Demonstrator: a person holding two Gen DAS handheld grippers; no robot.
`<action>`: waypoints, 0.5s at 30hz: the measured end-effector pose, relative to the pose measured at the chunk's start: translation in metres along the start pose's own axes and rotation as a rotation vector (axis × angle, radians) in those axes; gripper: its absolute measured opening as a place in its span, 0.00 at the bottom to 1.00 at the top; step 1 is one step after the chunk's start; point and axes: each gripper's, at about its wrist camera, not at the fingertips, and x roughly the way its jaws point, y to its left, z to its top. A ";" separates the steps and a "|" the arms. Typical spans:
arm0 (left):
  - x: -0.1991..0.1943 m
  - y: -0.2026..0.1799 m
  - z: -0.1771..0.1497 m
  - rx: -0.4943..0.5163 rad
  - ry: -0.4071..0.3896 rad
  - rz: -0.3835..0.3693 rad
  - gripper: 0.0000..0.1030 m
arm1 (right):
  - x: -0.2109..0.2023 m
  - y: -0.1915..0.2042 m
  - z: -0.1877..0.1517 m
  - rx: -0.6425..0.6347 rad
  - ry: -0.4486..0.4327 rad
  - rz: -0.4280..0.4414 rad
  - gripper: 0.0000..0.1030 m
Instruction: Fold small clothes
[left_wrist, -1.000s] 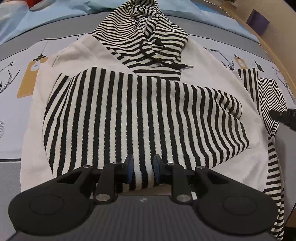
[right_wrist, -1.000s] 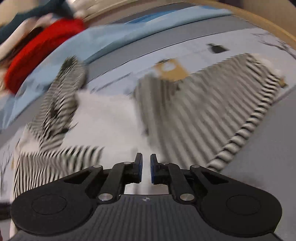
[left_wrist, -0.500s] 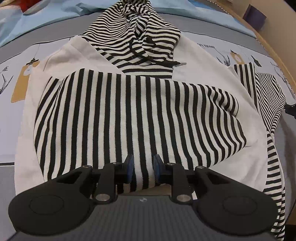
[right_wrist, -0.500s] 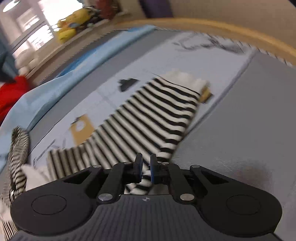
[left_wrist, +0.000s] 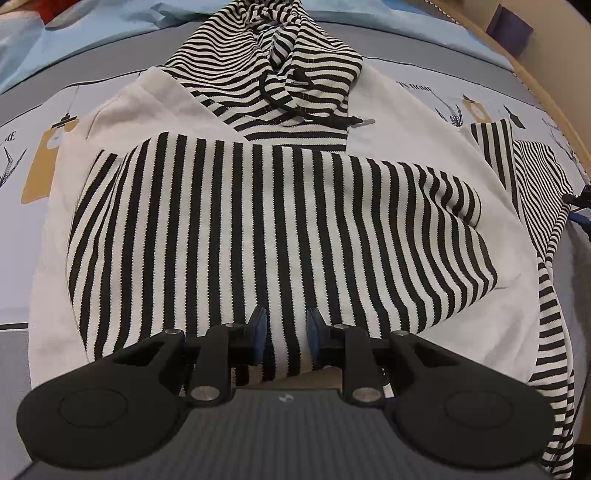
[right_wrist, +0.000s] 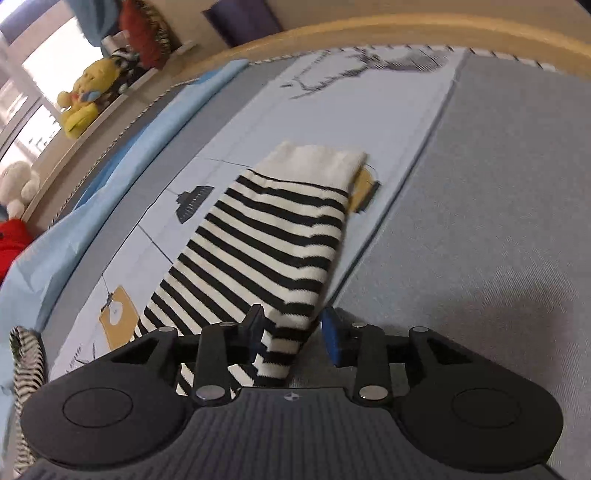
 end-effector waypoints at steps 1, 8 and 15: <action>-0.001 0.001 0.000 -0.001 -0.001 -0.001 0.25 | 0.000 0.002 -0.001 -0.010 -0.010 0.000 0.21; -0.012 0.014 0.000 -0.046 -0.028 -0.003 0.25 | -0.025 0.034 -0.002 -0.076 -0.158 -0.031 0.02; -0.033 0.047 0.003 -0.171 -0.081 0.005 0.25 | -0.122 0.172 -0.063 -0.548 -0.400 0.222 0.02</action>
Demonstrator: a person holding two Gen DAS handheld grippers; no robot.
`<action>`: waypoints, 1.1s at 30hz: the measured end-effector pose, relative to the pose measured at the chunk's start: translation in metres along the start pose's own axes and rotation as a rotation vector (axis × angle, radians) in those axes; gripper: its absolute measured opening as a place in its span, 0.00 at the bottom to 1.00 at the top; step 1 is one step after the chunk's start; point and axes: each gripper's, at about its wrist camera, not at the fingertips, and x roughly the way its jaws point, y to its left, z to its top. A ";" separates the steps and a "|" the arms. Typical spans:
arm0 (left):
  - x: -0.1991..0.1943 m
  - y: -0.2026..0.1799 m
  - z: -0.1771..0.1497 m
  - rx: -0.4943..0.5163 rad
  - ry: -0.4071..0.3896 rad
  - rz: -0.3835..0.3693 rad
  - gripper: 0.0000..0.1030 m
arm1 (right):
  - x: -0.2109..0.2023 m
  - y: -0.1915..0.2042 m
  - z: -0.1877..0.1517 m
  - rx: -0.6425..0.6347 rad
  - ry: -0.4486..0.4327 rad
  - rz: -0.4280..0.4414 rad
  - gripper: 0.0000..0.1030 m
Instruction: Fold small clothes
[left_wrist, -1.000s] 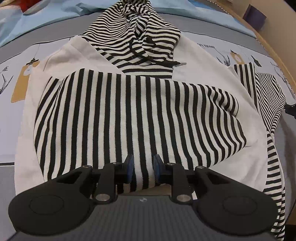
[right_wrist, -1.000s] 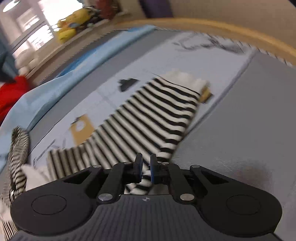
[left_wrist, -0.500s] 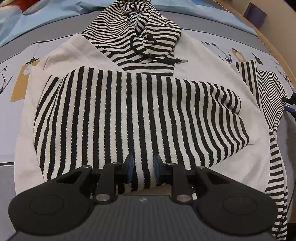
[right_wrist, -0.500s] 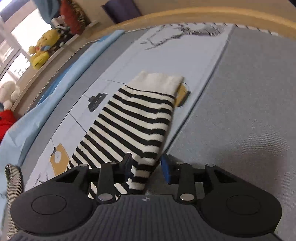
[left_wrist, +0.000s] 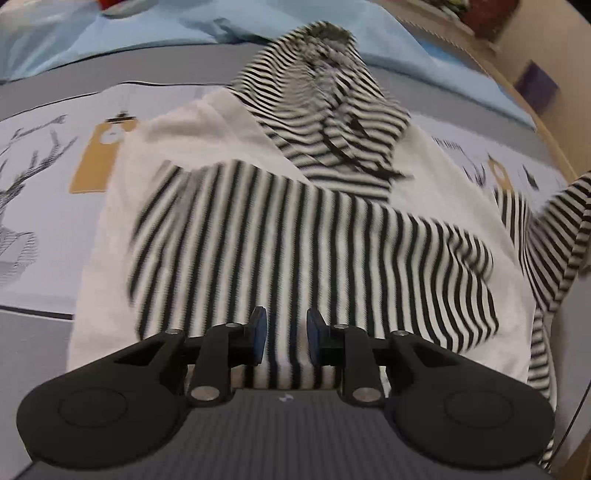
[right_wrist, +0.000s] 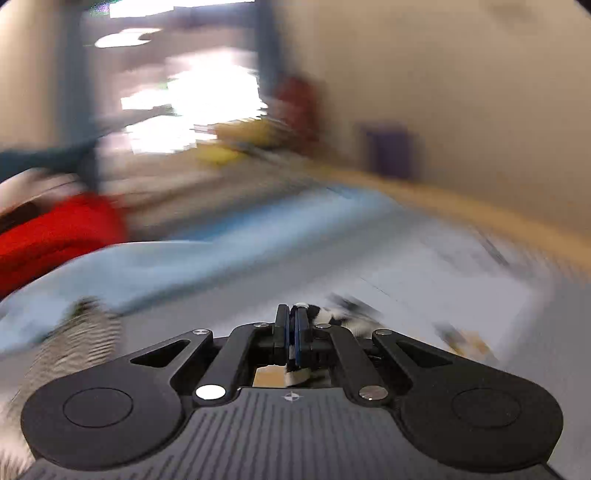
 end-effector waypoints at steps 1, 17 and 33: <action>-0.003 0.006 0.002 -0.023 -0.007 0.000 0.25 | -0.015 0.036 -0.003 -0.107 -0.028 0.117 0.02; -0.022 0.040 0.011 -0.192 -0.039 -0.039 0.25 | -0.068 0.163 -0.068 -0.331 0.578 0.435 0.41; -0.003 -0.047 -0.014 0.188 0.006 -0.275 0.28 | 0.003 0.080 -0.109 0.330 0.838 0.365 0.16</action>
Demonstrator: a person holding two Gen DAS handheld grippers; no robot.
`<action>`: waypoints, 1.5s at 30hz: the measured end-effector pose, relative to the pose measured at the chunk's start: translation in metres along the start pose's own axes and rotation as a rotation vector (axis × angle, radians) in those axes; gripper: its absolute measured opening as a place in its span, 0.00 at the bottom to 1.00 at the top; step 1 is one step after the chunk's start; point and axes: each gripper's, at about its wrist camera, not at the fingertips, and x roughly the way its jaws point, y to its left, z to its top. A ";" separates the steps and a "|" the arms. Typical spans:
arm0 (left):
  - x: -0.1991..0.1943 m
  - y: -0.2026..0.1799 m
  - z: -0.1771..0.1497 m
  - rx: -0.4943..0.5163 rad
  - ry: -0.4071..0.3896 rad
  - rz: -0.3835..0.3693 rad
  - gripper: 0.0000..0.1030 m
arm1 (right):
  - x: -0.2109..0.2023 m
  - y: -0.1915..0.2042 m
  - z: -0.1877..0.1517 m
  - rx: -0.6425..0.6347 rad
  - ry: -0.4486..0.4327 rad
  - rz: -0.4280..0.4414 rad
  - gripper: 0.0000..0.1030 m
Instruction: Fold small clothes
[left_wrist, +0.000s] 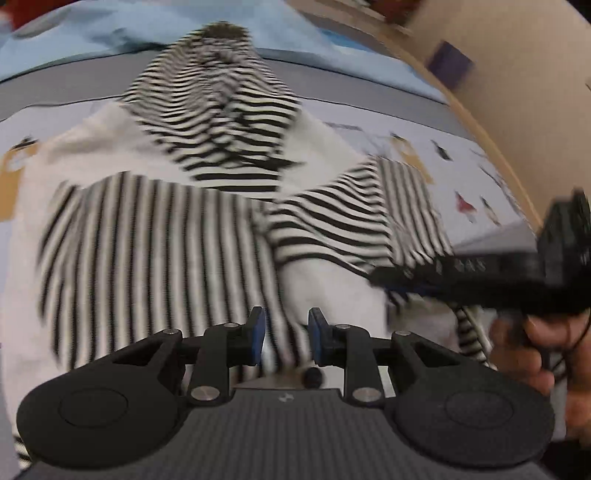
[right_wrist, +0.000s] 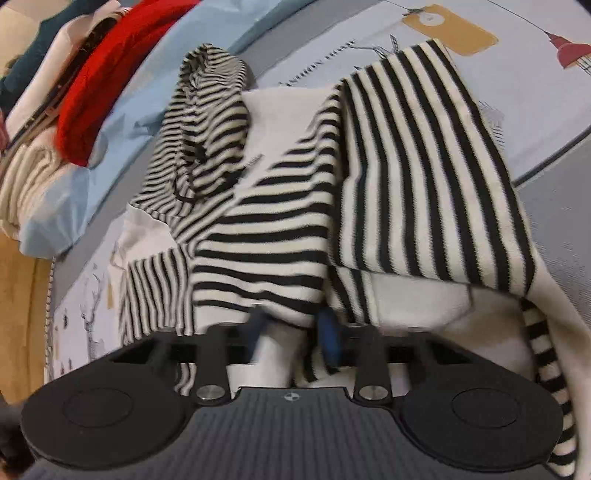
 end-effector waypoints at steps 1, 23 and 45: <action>0.000 -0.004 -0.001 0.024 -0.006 -0.009 0.28 | -0.002 0.004 0.001 -0.016 -0.004 0.018 0.10; -0.027 -0.022 0.018 0.108 -0.317 0.082 0.03 | -0.030 0.058 0.021 -0.199 -0.174 0.280 0.19; -0.050 0.121 0.040 -0.540 -0.232 0.155 0.10 | -0.023 0.017 0.033 -0.155 -0.276 -0.295 0.28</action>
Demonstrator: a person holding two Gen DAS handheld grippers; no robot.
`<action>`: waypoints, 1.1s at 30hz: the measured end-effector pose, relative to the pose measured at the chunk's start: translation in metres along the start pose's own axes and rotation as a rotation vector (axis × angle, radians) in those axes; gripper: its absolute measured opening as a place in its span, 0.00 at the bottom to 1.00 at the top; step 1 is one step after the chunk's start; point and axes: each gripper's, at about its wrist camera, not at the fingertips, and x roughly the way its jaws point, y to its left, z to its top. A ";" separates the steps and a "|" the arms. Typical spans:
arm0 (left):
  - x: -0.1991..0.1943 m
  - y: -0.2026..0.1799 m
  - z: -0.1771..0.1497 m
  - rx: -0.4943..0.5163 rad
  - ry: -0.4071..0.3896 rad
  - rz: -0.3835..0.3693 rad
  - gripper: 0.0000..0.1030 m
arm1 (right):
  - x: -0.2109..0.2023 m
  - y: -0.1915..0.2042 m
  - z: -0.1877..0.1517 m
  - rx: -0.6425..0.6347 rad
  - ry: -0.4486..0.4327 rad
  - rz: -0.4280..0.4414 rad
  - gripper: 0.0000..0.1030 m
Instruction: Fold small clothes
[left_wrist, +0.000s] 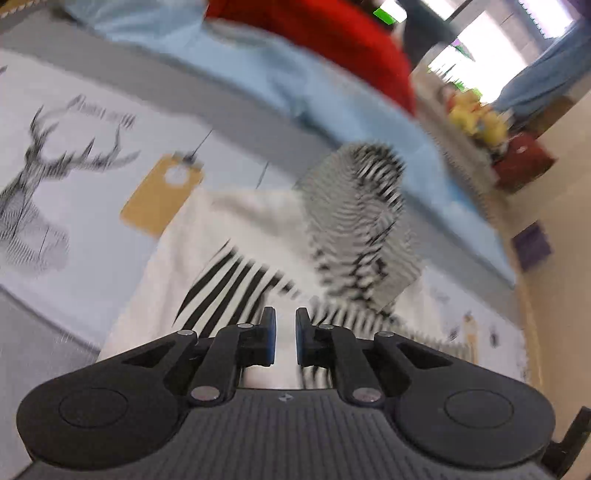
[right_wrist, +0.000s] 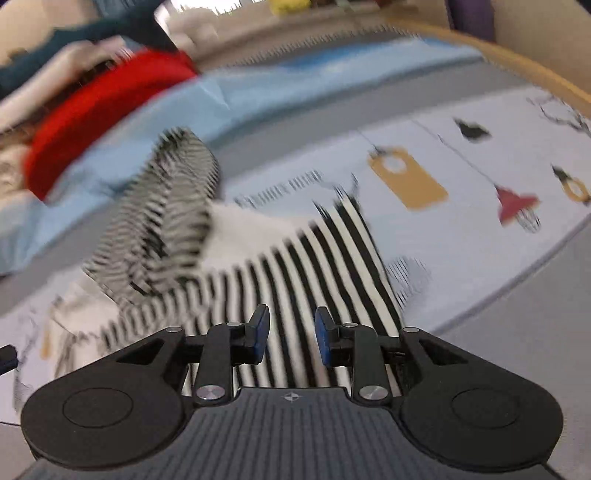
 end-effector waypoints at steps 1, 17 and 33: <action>0.007 0.000 -0.002 0.009 0.029 0.026 0.13 | 0.003 -0.002 -0.006 0.014 0.017 -0.005 0.28; 0.047 0.026 -0.043 -0.112 0.203 0.062 0.37 | 0.021 0.037 -0.032 -0.168 0.227 0.136 0.34; -0.035 -0.016 -0.052 0.072 0.006 0.229 0.03 | 0.016 0.013 -0.021 -0.101 0.173 0.039 0.35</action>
